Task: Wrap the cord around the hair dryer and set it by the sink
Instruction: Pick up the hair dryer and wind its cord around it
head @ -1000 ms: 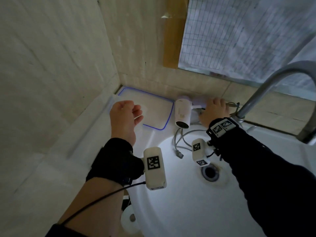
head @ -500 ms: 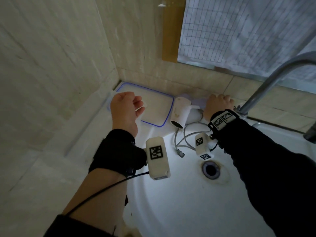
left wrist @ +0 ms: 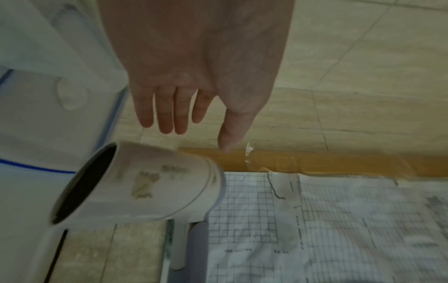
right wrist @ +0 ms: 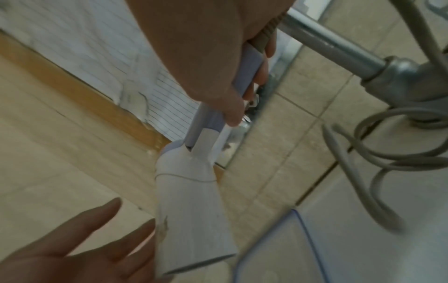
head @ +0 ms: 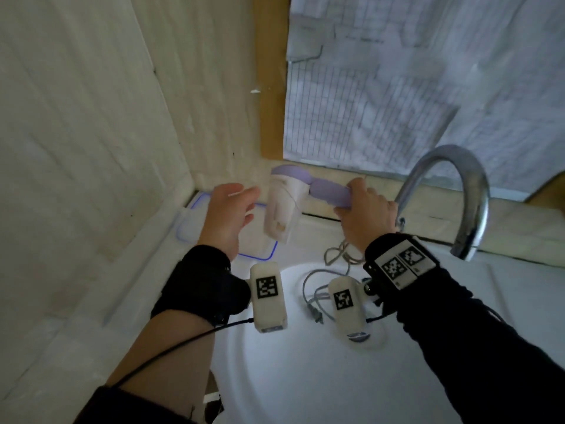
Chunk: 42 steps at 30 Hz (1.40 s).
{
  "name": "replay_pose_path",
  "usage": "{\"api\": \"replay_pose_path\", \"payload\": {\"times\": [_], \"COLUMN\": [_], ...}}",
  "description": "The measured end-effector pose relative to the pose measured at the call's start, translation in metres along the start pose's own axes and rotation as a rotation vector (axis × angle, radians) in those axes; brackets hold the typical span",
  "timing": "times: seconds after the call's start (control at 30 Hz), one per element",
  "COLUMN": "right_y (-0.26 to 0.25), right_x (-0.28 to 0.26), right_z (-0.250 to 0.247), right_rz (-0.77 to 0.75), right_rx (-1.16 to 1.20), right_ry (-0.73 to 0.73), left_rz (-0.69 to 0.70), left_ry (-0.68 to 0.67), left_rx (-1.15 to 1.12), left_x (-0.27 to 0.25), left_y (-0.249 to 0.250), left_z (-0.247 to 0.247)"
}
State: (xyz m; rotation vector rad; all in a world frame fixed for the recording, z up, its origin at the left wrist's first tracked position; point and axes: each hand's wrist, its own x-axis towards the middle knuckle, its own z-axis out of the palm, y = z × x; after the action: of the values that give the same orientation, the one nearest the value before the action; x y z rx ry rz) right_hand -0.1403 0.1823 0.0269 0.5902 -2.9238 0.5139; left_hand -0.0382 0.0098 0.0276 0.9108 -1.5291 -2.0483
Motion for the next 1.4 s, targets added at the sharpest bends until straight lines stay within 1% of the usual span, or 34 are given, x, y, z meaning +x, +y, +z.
{"api": "replay_pose_path", "payload": {"times": [0.07, 0.1, 0.17, 0.2, 0.23, 0.33, 0.37, 0.43, 0.47, 0.5, 0.57, 0.6, 0.63, 0.77, 0.83, 0.87, 0.93, 1.03, 1.13, 1.23, 1.3, 1.4], "right_y": [-0.008, -0.013, -0.024, -0.030, -0.035, -0.043, -0.042, -0.037, -0.034, -0.032, -0.029, -0.028, -0.027, -0.029, -0.033, -0.035, -0.042, -0.050, -0.054, -0.050, -0.046, -0.040], "right_x": [-0.004, -0.005, -0.006, -0.006, -0.004, -0.002, -0.003, -0.005, -0.008, -0.011, -0.014, -0.013, -0.013, -0.020, -0.024, -0.025, -0.027, -0.031, -0.036, -0.038, -0.035, -0.023], "right_z": [-0.020, -0.031, -0.049, -0.057, -0.063, -0.082, -0.086, -0.092, -0.092, -0.091, -0.084, -0.080, -0.077, -0.064, -0.054, -0.050, -0.050, -0.059, -0.072, -0.082, -0.090, -0.100], "right_rz": [-0.042, -0.073, -0.127, -0.140, -0.147, -0.161, -0.138, -0.019, 0.057, 0.127, 0.222, 0.250, 0.260, 0.197, 0.139, 0.101, 0.002, -0.169, -0.309, -0.435, -0.463, -0.463], "right_rx": [0.076, 0.110, 0.155, 0.159, 0.169, 0.243, 0.287, 0.460, 0.576, 0.706, 0.975, 1.055, 1.079, 1.001, 0.998, 0.938, 0.734, 0.447, 0.285, 0.279, 0.287, 0.280], "right_ry": [0.024, 0.034, 0.048, 0.058, 0.066, 0.150, 0.188, 0.288, 0.311, 0.302, 0.179, 0.104, 0.050, -0.081, -0.156, -0.189, -0.245, -0.270, -0.239, -0.142, -0.063, 0.037], "left_rz": [0.009, 0.023, 0.075, 0.115, 0.155, 0.270, 0.288, 0.309, 0.315, 0.324, 0.338, 0.338, 0.332, 0.279, 0.286, 0.315, 0.390, 0.484, 0.553, 0.551, 0.538, 0.493], "left_ry": [-0.064, -0.116, -0.236, -0.272, -0.271, -0.178, -0.148, -0.108, -0.093, -0.082, -0.072, -0.069, -0.070, -0.079, -0.058, -0.045, -0.002, 0.040, 0.020, -0.004, -0.058, -0.145], "left_rx": [0.109, 0.145, 0.177, 0.182, 0.182, 0.158, 0.141, 0.092, 0.069, 0.048, 0.013, -0.008, -0.042, -0.157, -0.185, -0.177, -0.152, -0.041, 0.105, 0.243, 0.327, 0.331], "left_x": [-0.003, -0.008, -0.014, -0.017, -0.019, -0.026, -0.026, -0.028, -0.028, -0.029, -0.028, -0.028, -0.029, -0.029, -0.030, -0.030, -0.031, -0.033, -0.036, -0.037, -0.040, -0.043], "left_y": [0.013, 0.023, 0.040, 0.049, 0.056, 0.079, 0.083, 0.093, 0.097, 0.102, 0.107, 0.108, 0.109, 0.108, 0.107, 0.107, 0.105, 0.106, 0.108, 0.110, 0.110, 0.107], "left_z": [0.006, 0.010, 0.014, 0.015, 0.016, 0.014, 0.012, 0.005, 0.001, -0.004, -0.012, -0.015, -0.017, -0.023, -0.023, -0.021, -0.018, -0.015, -0.018, -0.025, -0.029, -0.033]}}
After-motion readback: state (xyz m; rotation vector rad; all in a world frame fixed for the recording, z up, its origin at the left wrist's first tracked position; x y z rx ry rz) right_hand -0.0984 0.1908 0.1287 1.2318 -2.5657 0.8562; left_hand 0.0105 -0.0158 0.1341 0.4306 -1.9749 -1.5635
